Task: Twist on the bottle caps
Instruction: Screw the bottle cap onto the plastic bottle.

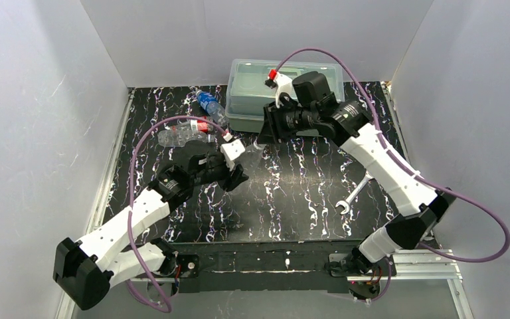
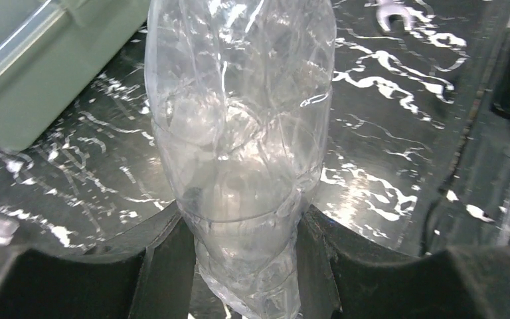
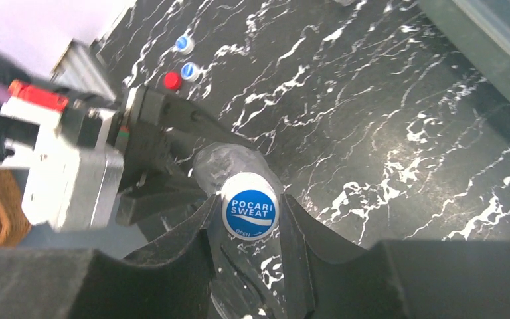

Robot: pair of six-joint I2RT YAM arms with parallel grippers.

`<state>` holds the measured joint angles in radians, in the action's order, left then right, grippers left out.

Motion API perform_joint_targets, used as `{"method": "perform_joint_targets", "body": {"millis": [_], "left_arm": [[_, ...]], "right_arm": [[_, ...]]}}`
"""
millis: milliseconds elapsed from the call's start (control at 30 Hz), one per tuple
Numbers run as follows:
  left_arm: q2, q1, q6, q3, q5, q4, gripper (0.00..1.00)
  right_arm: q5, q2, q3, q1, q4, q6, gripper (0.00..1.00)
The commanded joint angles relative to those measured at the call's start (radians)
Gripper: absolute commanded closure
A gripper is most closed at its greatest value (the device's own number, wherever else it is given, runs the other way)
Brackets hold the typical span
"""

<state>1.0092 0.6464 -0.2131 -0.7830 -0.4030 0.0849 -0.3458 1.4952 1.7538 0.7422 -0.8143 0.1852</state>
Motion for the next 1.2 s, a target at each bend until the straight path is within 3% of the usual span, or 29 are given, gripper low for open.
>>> {"method": "perform_joint_targets", "body": {"millis": [0, 233, 733, 867, 1167], "left_arm": [[0.038, -0.002, -0.018, -0.112, 0.186, -0.143, 1.00], [0.101, 0.004, -0.032, -0.140, 0.315, -0.197, 1.00], [0.100, 0.005, -0.032, -0.079, 0.348, -0.231, 1.00], [0.101, 0.005, -0.016, -0.067, 0.349, -0.230, 1.00], [0.090, 0.002, 0.020, -0.031, 0.293, -0.210, 1.00]], "right_arm": [[0.117, 0.082, 0.068, 0.016, -0.121, 0.146, 0.76], [0.224, 0.200, 0.177, 0.020, -0.164, 0.266, 0.77], [0.262, 0.249, 0.277, 0.021, -0.160, 0.296, 0.68], [0.274, 0.228, 0.281, 0.022, -0.154, 0.296, 0.57], [0.332, 0.120, 0.283, 0.022, -0.122, 0.261, 0.15]]}}
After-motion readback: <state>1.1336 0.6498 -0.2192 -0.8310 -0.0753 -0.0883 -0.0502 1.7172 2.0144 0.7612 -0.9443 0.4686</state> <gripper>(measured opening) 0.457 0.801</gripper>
